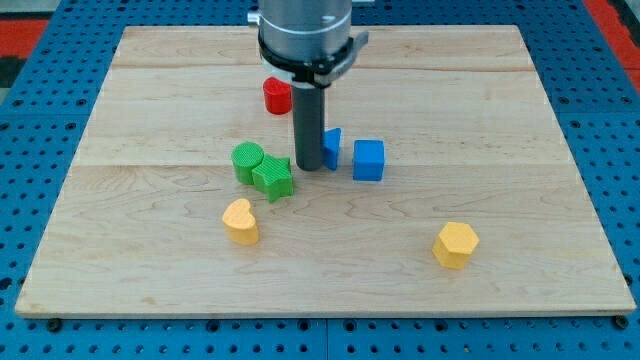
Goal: Push the blue cube into the blue triangle
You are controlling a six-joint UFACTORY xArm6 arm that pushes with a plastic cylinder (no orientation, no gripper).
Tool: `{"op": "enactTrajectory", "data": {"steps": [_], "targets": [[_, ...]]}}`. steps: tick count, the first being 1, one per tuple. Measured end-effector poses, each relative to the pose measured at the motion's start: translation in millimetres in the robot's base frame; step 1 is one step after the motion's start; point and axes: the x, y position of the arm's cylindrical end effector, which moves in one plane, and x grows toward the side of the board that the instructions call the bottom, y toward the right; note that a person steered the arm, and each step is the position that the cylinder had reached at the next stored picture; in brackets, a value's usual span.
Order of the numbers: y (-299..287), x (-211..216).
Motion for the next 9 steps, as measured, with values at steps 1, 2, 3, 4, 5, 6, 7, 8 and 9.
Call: {"op": "enactTrajectory", "data": {"steps": [1,2,3,4,5,6,7,8,9], "targets": [[40.0,-21.0],[49.6,-29.8],[22.6,-15.7],[22.5,28.4],[69.7,46.3],[95.7,43.5],[95.7,21.5],[90.3,4.4],[126.1,40.6]]}}
